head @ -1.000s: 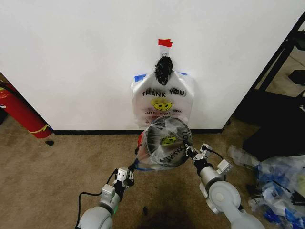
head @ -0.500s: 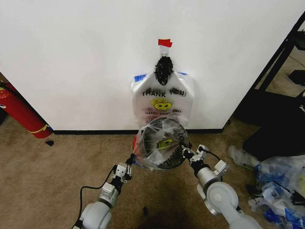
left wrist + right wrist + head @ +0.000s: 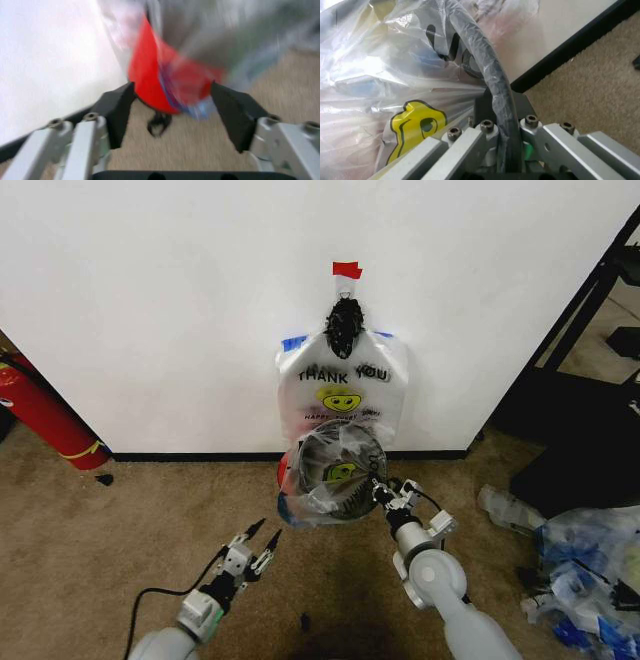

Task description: Pick up the garbage bag from the wall and place it over the trash bin.

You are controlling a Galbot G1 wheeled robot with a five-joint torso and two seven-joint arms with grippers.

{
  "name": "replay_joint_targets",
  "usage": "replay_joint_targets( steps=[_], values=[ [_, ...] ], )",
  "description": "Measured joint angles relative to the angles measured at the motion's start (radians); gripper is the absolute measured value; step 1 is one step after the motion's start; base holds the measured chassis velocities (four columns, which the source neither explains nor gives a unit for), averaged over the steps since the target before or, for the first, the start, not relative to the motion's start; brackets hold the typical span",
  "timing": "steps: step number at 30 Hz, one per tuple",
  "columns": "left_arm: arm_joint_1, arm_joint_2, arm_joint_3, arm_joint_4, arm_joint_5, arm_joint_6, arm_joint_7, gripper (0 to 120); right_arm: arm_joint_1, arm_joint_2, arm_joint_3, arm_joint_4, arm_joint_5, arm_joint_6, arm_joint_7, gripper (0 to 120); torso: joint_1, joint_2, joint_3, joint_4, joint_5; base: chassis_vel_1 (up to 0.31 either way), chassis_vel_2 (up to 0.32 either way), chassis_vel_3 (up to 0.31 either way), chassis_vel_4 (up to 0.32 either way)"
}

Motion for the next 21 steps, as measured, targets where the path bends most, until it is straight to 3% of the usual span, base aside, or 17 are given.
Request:
replay_joint_targets(
  steps=[3, 5, 8, 9, 11, 14, 17, 19, 21],
  values=[
    [0.016, -0.005, 0.003, -0.093, -0.091, 0.015, -0.061, 80, -0.006, -0.002, -0.021, -0.007, -0.082, 0.043, -0.024, 0, 0.0, 0.0, 0.0, 0.0002, 0.0003, 0.0, 0.0, 0.0, 0.0],
    [0.018, -0.005, 0.006, -0.104, -0.099, 0.021, -0.072, 81, -0.007, -0.002, -0.025, -0.009, -0.097, 0.051, -0.027, 0, 0.0, 0.0, 0.0, 0.0003, 0.0003, 0.0, 0.0, 0.0, 0.0],
    [0.025, -0.036, 0.064, -0.254, -0.191, 0.136, -0.178, 95, -0.019, -0.008, -0.061, -0.008, -0.207, 0.104, -0.039, 0, 0.0, 0.0, 0.0, 0.0002, 0.0003, 0.0, 0.0, 0.0, 0.0],
    [0.022, -0.049, 0.082, -0.297, -0.22, 0.183, -0.199, 93, -0.023, -0.01, -0.074, -0.003, -0.244, 0.116, -0.041, 0, 0.0, 0.0, 0.0, 0.0002, 0.0006, 0.0, 0.0, 0.0, 0.0],
    [0.021, -0.053, 0.087, -0.307, -0.228, 0.194, -0.203, 91, -0.025, -0.011, -0.077, -0.002, -0.253, 0.119, -0.041, 0, 0.0, 0.0, 0.0, 0.0002, 0.0006, 0.0, 0.0, 0.0, 0.0],
    [0.002, -0.081, 0.147, -0.377, -0.281, 0.301, -0.24, 79, -0.036, -0.015, -0.11, 0.006, -0.351, 0.143, -0.045, 0, 0.0, 0.0, 0.0, 0.0003, 0.0005, 0.0, 0.0, 0.0, 0.0],
    [-0.022, -0.095, 0.197, -0.394, -0.308, 0.369, -0.284, 67, -0.044, -0.014, -0.131, 0.011, -0.408, 0.152, -0.043, 0, 0.0, 0.0, 0.0, 0.0003, 0.0003, 0.0, 0.0, 0.0, 0.0],
    [-0.026, -0.096, 0.202, -0.395, -0.311, 0.378, -0.294, 67, -0.044, -0.014, -0.134, 0.012, -0.413, 0.153, -0.043, 0, 0.0, 0.0, 0.0, 0.0003, 0.0003, 0.0, 0.0, 0.0, 0.0],
    [-0.055, -0.11, 0.227, -0.393, -0.325, 0.431, -0.363, 52, -0.048, -0.009, -0.154, 0.014, -0.448, 0.159, -0.033, 0, 0.0, 0.0, 0.0, 0.0003, 0.0003, 0.0, 0.0, 0.0, 0.0]
  ],
)
